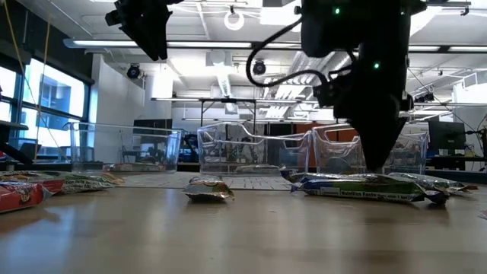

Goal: Pick and place Granola Bars by type
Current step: Put the yellow granola bar into the middle transparent bin

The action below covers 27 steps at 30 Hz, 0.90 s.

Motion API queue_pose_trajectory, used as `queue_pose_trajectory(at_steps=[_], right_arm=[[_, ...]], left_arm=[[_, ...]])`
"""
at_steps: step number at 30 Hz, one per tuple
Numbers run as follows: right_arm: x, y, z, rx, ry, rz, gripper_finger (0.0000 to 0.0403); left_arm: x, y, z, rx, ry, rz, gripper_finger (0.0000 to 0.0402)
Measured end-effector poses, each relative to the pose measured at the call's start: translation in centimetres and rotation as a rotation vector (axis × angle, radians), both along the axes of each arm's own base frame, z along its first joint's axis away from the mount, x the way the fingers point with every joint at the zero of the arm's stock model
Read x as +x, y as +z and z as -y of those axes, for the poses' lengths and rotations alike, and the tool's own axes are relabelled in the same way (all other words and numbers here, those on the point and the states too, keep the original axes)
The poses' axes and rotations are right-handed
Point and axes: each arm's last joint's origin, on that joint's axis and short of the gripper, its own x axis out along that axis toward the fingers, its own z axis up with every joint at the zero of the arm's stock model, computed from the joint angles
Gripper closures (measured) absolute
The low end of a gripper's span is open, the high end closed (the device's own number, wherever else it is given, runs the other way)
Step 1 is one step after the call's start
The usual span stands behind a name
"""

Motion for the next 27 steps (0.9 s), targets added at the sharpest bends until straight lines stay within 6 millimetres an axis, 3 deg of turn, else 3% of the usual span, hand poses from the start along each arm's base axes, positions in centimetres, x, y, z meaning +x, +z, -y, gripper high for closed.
queue_pose_trajectory(at_steps=[27], right_arm=[[0.58,-0.67,-0.29,0.052,-0.020,0.026,0.0269]], left_arm=[[-0.01,-0.01,0.01,-0.004,-0.001,-0.001,0.0261]])
